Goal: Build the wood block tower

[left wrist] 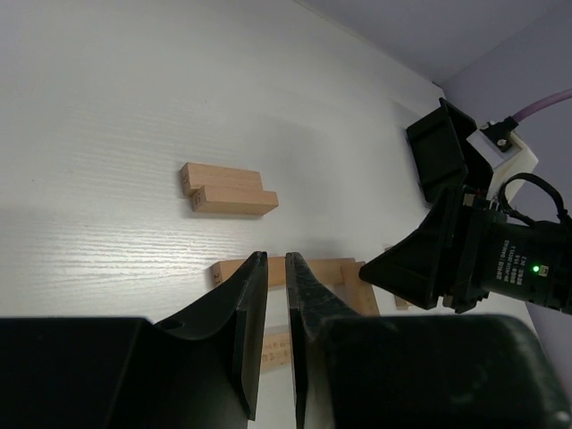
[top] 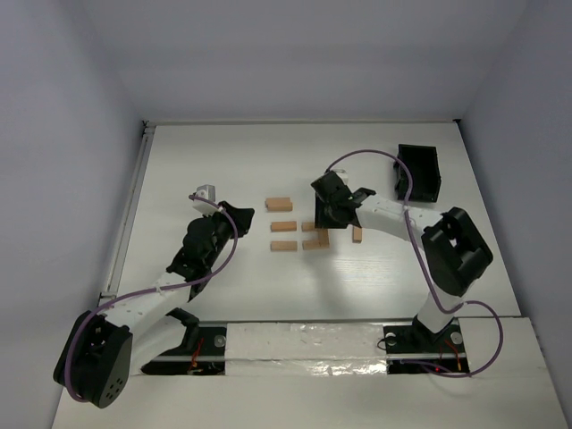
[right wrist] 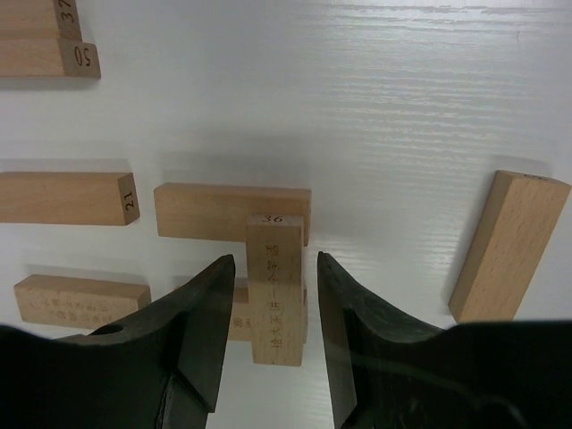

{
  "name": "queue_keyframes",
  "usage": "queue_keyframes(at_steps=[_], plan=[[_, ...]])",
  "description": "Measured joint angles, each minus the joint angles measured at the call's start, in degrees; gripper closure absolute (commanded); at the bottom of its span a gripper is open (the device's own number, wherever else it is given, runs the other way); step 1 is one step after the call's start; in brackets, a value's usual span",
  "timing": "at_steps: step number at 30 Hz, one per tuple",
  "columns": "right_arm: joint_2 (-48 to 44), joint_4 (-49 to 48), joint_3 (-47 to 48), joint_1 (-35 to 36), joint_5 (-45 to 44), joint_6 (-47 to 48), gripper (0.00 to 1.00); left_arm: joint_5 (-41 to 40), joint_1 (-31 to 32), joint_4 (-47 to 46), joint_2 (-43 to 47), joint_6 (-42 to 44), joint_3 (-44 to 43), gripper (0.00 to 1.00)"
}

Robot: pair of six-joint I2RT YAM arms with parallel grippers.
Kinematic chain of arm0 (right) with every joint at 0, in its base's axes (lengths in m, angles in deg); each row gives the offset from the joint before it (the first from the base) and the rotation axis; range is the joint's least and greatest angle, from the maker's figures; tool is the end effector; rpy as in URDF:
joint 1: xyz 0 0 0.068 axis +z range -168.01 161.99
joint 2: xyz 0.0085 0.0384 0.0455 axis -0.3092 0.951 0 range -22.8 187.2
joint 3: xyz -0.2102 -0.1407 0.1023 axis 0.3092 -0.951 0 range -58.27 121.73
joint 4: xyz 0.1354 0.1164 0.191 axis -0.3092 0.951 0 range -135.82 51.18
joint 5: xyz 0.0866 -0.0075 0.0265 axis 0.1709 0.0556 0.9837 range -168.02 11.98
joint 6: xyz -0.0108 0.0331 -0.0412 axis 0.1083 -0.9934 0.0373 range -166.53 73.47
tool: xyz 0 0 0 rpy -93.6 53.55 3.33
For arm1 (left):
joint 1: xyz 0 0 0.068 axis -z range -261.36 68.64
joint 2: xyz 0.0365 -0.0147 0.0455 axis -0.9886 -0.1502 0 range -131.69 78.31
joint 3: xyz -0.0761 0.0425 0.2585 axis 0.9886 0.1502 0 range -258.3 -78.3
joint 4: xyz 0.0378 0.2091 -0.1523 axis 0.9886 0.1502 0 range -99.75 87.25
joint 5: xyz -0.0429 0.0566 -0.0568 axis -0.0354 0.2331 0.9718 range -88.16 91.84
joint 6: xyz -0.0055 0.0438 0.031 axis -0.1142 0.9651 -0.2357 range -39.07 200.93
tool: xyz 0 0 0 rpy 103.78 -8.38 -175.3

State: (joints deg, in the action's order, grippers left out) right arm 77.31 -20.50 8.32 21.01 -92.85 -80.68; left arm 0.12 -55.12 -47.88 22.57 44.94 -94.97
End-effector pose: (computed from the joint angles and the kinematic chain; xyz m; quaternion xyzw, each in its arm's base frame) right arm 0.2852 0.2194 0.1953 -0.0060 0.9558 0.0590 0.2880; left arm 0.1879 -0.0916 0.2220 -0.0711 0.7093 -0.3532 0.6058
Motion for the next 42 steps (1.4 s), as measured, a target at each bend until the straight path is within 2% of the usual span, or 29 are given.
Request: queue_keyframes(at_steps=[2,5,6,11,12,14,15,18,23,35,42], plan=[[-1.2,0.0,0.0,0.0,-0.7,-0.1,0.54,0.0,0.0,0.0,0.0,0.0,0.0,0.88],[-3.7,0.0,-0.1,-0.1,-2.3,-0.1,0.84,0.0,0.0,0.0,0.0,0.0,0.0,0.88],[-4.7,-0.1,-0.3,-0.4,-2.8,0.0,1.0,0.0,0.0,0.0,0.0,0.0,0.0,0.88],[-8.5,-0.5,-3.3,-3.5,-4.2,0.1,1.0,0.0,0.0,0.0,0.0,0.0,0.0,0.88],[-9.0,-0.5,-4.3,-4.7,-4.4,0.2,0.87,0.0,0.0,0.0,0.0,0.0,0.0,0.88],[-9.7,-0.6,-6.4,-7.4,-4.5,0.5,0.73,0.0,0.0,0.0,0.0,0.0,0.0,0.88],[-9.9,-0.4,-7.3,-8.6,-4.5,0.7,0.57,0.0,0.0,0.0,0.0,0.0,0.0,0.88],[-9.9,-0.2,-9.1,-11.3,-4.6,1.5,0.41,0.0,0.0,0.0,0.0,0.0,0.0,0.88],[-9.6,-0.4,-9.9,-12.0,-3.4,2.5,0.4,0.0,0.0,0.0,0.0,0.0,0.0,0.88],[-6.0,-0.9,-10.1,-13.2,0.5,3.7,0.47,0.0,0.0,-0.2,-0.5,0.0,-0.3,0.88],[-5.9,-1.0,-10.1,-14.7,1.7,4.0,0.59,0.0,0.0,-0.2,-0.5,0.0,-0.3,0.88]])
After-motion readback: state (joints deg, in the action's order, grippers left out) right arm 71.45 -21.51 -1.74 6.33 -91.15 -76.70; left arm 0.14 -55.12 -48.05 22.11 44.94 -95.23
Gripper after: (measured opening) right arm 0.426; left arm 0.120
